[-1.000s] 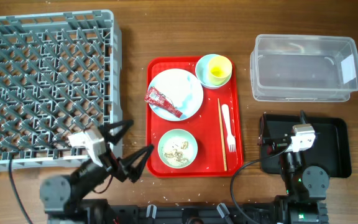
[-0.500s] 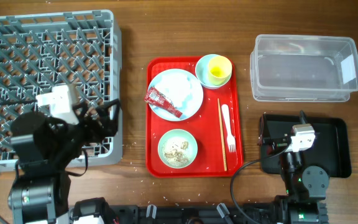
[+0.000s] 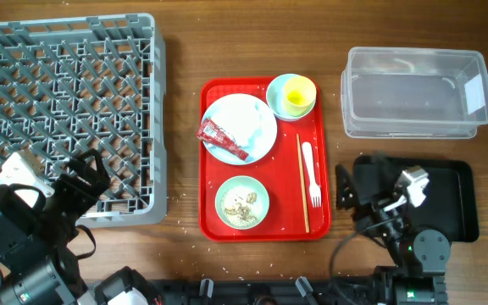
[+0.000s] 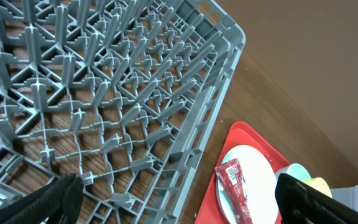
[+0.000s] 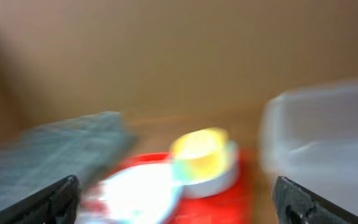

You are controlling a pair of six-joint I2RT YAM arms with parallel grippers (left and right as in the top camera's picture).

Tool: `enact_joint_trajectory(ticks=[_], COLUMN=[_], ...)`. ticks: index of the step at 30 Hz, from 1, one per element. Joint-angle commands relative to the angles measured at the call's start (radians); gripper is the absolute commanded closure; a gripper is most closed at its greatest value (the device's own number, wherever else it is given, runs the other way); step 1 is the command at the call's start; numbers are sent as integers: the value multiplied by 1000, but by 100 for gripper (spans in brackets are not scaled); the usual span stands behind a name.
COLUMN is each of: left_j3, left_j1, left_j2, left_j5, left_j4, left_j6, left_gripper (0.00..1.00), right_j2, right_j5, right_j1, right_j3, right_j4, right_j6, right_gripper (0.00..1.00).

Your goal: Sort waste into correct bins and load items into the dishwasher rack

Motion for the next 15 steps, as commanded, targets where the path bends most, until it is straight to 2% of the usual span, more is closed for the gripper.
enact_joint_trajectory(ticks=[1, 5, 6, 8, 11, 13, 15], left_j3=[15, 15, 15, 15, 15, 15, 15], left_j1=[6, 6, 6, 6, 6, 6, 6], left_j2=[-5, -5, -5, -5, -5, -5, -5], left_j5=[-2, -2, -2, -2, -2, -2, -2], left_j4=[2, 2, 2, 2, 2, 2, 2], left_j6=[-8, -8, -8, -8, -8, -8, -8], left_gripper=[0, 0, 0, 0, 0, 0, 0], right_j2=[-6, -6, -1, 59, 243, 479, 705], right_j5=[-193, -223, -227, -292, -348, -425, -402], right_j1=[4, 4, 4, 4, 4, 7, 72], right_j3=[-1, 15, 56, 169, 349, 545, 740], right_j4=[15, 483, 460, 303, 61, -138, -374], right_j6=[758, 748, 722, 565, 272, 40, -187], right_gripper=[0, 0, 0, 0, 1, 0, 1])
